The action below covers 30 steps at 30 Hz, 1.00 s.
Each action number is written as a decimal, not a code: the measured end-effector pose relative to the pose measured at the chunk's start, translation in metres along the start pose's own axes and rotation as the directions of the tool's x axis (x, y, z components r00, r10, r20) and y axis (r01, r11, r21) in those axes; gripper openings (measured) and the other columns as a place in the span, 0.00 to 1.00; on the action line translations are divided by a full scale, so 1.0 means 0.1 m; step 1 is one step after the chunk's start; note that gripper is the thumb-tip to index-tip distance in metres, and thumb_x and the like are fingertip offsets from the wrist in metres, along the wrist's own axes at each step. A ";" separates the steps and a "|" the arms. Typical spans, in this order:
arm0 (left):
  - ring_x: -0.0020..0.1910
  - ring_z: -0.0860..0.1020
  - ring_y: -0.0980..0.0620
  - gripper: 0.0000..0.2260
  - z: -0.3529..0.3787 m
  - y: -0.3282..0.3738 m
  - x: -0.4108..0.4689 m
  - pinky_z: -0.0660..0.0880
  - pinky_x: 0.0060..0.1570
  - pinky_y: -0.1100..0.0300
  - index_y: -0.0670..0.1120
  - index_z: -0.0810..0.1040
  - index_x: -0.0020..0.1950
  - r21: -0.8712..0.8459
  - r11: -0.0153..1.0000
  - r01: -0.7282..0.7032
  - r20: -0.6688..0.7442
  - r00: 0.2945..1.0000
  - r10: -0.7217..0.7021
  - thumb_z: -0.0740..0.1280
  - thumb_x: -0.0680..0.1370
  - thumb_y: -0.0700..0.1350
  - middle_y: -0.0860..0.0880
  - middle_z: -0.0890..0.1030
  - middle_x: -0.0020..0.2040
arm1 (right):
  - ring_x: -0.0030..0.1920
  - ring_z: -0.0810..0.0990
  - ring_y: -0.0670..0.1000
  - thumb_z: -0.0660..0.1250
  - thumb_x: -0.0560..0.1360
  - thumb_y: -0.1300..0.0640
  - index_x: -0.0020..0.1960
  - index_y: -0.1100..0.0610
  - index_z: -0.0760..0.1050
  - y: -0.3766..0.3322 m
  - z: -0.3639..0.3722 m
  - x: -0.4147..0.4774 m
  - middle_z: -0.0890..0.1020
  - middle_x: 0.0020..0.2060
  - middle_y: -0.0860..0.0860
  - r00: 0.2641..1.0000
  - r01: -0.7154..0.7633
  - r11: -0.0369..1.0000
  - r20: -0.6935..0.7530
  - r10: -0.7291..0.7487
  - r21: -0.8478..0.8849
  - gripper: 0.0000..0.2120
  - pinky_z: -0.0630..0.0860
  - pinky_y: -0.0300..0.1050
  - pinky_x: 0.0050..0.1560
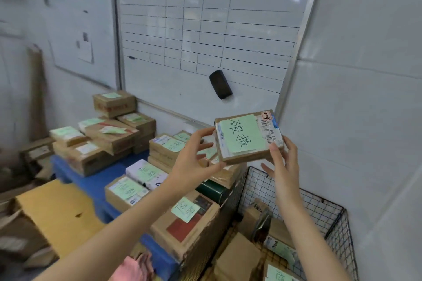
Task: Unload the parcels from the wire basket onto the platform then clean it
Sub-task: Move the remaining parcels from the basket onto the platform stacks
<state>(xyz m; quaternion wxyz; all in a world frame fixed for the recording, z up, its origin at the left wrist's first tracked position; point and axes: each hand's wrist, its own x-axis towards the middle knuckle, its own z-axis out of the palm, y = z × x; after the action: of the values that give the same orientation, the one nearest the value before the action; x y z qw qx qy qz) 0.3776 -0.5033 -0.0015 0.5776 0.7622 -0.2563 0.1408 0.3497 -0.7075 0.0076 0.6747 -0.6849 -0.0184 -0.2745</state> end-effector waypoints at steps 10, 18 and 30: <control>0.71 0.66 0.63 0.48 -1.28 -0.35 -0.40 0.67 0.68 0.62 0.57 0.57 0.76 0.073 0.997 0.010 -0.178 0.984 0.003 0.80 0.62 0.56 0.58 0.67 0.73 | 0.54 0.82 0.45 0.63 0.81 0.49 0.70 0.44 0.62 -0.03 1.25 -0.12 0.80 0.59 0.49 0.975 -0.050 0.999 0.216 0.048 0.004 0.19 0.81 0.39 0.49; 0.67 0.70 0.62 0.45 -2.72 -0.71 -0.88 0.71 0.64 0.65 0.53 0.66 0.73 0.194 0.981 0.002 -0.225 0.974 0.043 0.83 0.61 0.56 0.58 0.71 0.68 | 0.60 0.76 0.39 0.69 0.76 0.46 0.62 0.46 0.64 -0.05 2.92 -0.63 0.75 0.63 0.43 0.941 -0.108 0.994 0.323 0.098 0.014 0.19 0.74 0.44 0.63; 0.64 0.71 0.65 0.44 -4.29 -1.21 -1.28 0.68 0.56 0.75 0.53 0.67 0.70 0.185 0.976 0.115 -0.446 0.895 -0.021 0.85 0.59 0.50 0.59 0.74 0.64 | 0.67 0.69 0.35 0.71 0.74 0.46 0.78 0.39 0.56 0.06 4.82 -1.22 0.69 0.69 0.33 0.843 -0.074 0.996 0.537 0.037 0.046 0.38 0.75 0.43 0.65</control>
<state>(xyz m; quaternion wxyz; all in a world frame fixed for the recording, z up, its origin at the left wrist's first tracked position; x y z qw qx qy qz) 0.3734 -0.0409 -0.0391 0.5430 0.7746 -0.0760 0.3152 0.4177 -0.2151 -0.0178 0.6723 -0.7123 -0.1949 -0.0523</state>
